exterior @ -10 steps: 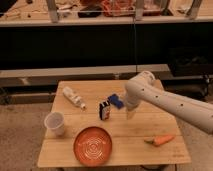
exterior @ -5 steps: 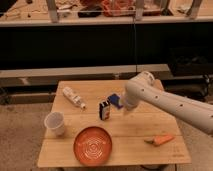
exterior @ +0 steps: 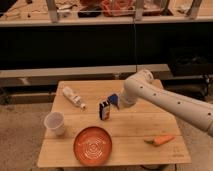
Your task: Knock the eraser over
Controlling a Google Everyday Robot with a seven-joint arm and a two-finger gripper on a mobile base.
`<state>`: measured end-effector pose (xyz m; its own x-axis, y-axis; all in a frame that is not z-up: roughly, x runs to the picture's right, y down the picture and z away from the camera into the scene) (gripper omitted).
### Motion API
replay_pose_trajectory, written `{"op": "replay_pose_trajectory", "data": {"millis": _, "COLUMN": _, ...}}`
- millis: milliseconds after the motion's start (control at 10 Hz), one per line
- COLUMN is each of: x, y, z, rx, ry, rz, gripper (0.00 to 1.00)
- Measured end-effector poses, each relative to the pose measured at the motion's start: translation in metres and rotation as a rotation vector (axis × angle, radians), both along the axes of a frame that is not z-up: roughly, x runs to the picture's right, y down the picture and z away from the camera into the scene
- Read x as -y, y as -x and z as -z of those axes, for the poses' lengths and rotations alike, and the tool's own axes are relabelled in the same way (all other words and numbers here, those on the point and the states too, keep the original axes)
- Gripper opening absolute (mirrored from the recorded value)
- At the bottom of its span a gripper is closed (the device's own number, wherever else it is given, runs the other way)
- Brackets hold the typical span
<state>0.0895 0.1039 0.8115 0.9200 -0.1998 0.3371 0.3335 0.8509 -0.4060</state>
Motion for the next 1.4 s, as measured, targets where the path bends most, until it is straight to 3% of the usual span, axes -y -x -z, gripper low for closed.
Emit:
{"op": "replay_pose_trajectory", "data": {"millis": 600, "x": 0.018, "y": 0.015, "z": -0.012, "rx": 0.036, "ry": -0.015, "rz": 0.014, "gripper": 0.02}}
{"op": "replay_pose_trajectory", "data": {"millis": 1400, "x": 0.022, "y": 0.032, "z": -0.010, "rx": 0.071, "ry": -0.015, "rz": 0.030, "gripper": 0.02}}
